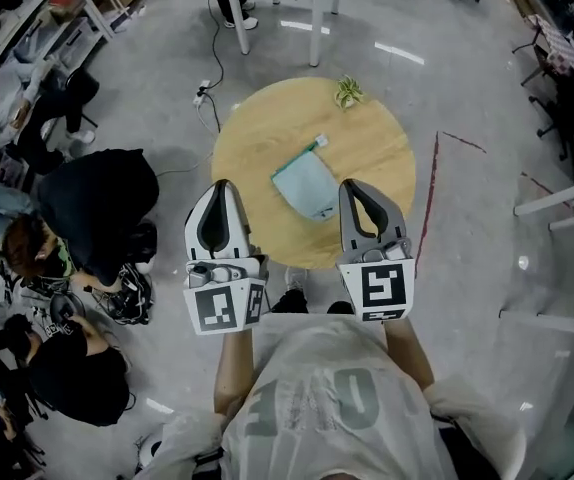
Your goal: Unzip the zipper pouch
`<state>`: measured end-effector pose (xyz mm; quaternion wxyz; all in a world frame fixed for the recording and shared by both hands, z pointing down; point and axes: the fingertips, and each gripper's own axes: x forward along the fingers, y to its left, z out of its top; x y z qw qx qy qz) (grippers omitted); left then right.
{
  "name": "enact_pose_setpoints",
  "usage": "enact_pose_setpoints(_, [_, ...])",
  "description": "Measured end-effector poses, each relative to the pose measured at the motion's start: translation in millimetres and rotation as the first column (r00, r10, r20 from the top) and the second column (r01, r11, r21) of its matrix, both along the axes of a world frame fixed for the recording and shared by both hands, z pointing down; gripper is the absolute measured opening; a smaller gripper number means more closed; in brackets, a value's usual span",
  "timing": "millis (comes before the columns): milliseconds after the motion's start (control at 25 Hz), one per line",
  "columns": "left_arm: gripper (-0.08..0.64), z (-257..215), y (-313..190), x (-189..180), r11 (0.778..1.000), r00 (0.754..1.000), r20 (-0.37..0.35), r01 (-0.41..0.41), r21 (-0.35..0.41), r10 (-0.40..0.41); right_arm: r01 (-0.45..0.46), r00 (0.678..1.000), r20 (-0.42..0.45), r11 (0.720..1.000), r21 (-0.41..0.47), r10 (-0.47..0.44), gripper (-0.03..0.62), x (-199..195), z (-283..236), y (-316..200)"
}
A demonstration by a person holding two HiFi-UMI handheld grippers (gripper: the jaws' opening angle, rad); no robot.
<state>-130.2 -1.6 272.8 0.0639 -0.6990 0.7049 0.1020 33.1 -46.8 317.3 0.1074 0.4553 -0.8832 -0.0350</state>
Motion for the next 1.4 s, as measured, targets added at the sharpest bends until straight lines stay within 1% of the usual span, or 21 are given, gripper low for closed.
enact_pose_setpoints(160, [0.028,5.4,-31.0,-23.0,1.000,1.000,0.002,0.003,-0.014,-0.003,-0.021,1.000,-0.010,1.000,-0.005,0.021,0.029,-19.6,1.0,-27.7])
enact_pose_setpoints(280, [0.028,9.5,-46.7,-22.6,1.000,1.000,0.015,0.002,-0.031,-0.001,-0.024,1.000,-0.007,1.000,-0.013,0.023,0.029,-21.8,2.2,-44.1])
enact_pose_setpoints(400, [0.028,10.2,-57.5,-22.1,0.999,1.000,0.022,0.009,-0.030,-0.009,-0.012,1.000,-0.007,1.000,0.001,0.012,0.029,-25.3,5.1,-57.0])
enact_pose_setpoints(560, [0.028,15.5,-57.9,-27.4,0.999,1.000,0.015,0.022,-0.047,-0.021,-0.003,1.000,-0.006,0.999,-0.044,0.002,0.029,-36.7,18.5,-60.2])
enact_pose_setpoints(720, [0.028,22.1,-57.5,-36.9,0.997,0.999,0.014,0.044,-0.064,-0.043,0.014,1.000,-0.025,0.997,-0.073,-0.016,0.031,-48.0,32.7,-62.3])
enact_pose_setpoints(840, [0.028,25.6,-56.9,-43.2,0.996,0.998,0.023,0.061,-0.068,-0.059,0.056,0.996,-0.058,0.992,-0.113,-0.063,0.037,-63.8,49.1,-64.9])
enact_pose_setpoints(880, [0.028,28.0,-57.4,-46.5,0.995,0.998,0.024,0.066,-0.073,-0.064,0.073,0.994,-0.075,0.988,-0.133,-0.084,0.060,-71.9,57.0,-66.1])
enact_pose_setpoints(920, [0.028,31.2,-58.8,-50.6,0.994,0.997,0.025,0.071,-0.079,-0.069,0.090,0.990,-0.094,0.984,-0.154,-0.105,0.129,-80.9,66.0,-67.6])
enact_pose_setpoints(960, [0.028,34.8,-60.8,-55.2,0.993,0.997,0.024,0.076,-0.088,-0.074,0.103,0.986,-0.114,0.979,-0.174,-0.124,0.156,-90.2,75.6,-69.5])
enact_pose_setpoints(1040, [0.028,43.3,-63.6,-65.1,0.990,0.996,0.019,0.090,-0.111,-0.089,0.119,0.973,-0.169,0.970,-0.212,-0.157,0.185,-107.9,97.7,-72.5])
enact_pose_setpoints(1120, [0.028,51.6,-63.5,-75.1,0.985,0.994,0.013,0.109,-0.133,-0.108,0.129,0.951,-0.247,0.962,-0.241,-0.189,0.196,-124.5,123.5,-74.9])
enact_pose_setpoints(1280, [0.028,72.4,-64.0,-96.5,0.975,0.989,0.003,0.143,-0.173,-0.145,0.118,0.882,-0.411,0.952,-0.281,-0.230,0.196,-150.1,184.5,-85.0])
enact_pose_setpoints(1400, [0.028,91.8,-58.8,-109.1,0.961,0.983,-0.013,0.174,-0.215,-0.181,0.093,0.827,-0.498,0.937,-0.338,-0.261,0.195,-156.1,228.4,-86.6])
